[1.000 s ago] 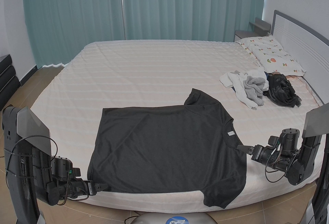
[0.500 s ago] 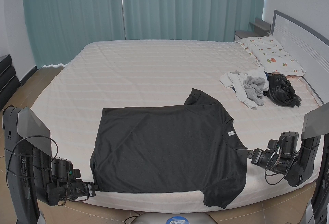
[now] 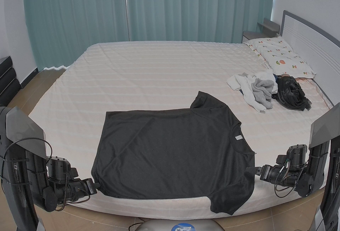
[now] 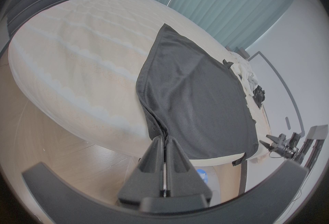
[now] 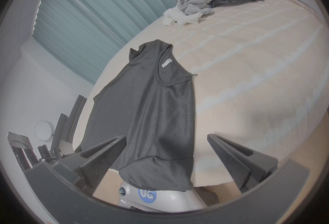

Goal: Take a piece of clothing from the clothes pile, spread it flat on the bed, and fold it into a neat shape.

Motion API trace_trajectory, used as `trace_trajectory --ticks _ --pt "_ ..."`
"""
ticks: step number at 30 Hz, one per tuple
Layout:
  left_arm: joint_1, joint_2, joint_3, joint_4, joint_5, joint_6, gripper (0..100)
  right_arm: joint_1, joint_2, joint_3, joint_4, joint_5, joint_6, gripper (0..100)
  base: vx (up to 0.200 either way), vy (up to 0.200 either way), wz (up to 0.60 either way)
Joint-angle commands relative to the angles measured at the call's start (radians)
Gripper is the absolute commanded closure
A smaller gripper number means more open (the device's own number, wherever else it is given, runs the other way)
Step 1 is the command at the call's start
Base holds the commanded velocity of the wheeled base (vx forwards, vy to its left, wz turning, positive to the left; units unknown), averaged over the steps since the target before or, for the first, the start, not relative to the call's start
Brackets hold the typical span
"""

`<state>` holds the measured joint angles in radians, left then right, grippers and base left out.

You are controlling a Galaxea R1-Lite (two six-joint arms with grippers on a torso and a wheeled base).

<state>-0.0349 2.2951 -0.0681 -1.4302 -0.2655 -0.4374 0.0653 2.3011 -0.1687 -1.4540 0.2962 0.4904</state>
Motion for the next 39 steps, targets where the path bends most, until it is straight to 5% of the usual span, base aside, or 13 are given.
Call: trace_trajectory --ticks 1,11,12,38,39 --pt "-0.013 -0.028 -0.019 -0.001 0.000 -0.044 100 0.031 0.066 -0.043 0.009 -0.002 0.004 0 0.000 0.000 0.00" --pt "-0.010 -0.045 -0.047 -0.001 0.006 -0.121 100 0.031 0.092 -0.192 0.167 -0.017 0.005 0 0.000 0.000 0.00" --pt "-0.010 -0.045 -0.047 -0.001 0.006 -0.121 100 0.031 0.092 -0.196 0.176 -0.020 0.004 100 0.000 0.000 0.00" --pt "-0.005 -0.029 -0.085 -0.001 0.043 -0.188 100 0.024 0.141 -0.543 0.270 -0.029 -0.006 100 0.000 0.000 0.00" --pt "-0.003 -0.025 -0.085 -0.001 0.043 -0.188 100 0.025 0.143 -0.549 0.271 -0.028 -0.006 0 0.000 0.000 0.00"
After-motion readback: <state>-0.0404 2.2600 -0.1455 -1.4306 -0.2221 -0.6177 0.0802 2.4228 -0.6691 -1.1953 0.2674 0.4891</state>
